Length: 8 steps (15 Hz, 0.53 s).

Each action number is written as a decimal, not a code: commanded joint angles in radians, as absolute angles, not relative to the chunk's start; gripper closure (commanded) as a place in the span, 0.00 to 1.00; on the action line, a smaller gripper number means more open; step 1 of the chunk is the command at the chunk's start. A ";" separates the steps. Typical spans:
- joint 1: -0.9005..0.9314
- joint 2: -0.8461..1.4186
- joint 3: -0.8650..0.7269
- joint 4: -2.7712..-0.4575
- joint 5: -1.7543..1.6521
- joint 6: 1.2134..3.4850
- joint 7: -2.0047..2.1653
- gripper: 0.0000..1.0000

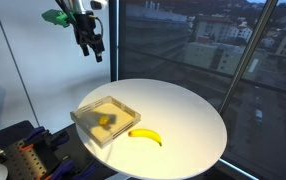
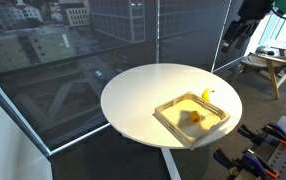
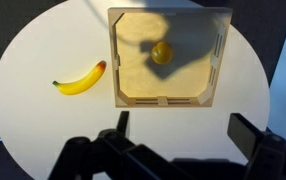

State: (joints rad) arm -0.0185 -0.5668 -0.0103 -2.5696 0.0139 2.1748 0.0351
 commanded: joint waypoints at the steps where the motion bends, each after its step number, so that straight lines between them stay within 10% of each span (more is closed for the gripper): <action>1: -0.037 -0.592 0.003 -2.577 -0.020 2.157 0.051 0.00; 8: -0.024 -0.583 -0.011 -2.564 -0.001 2.087 0.028 0.00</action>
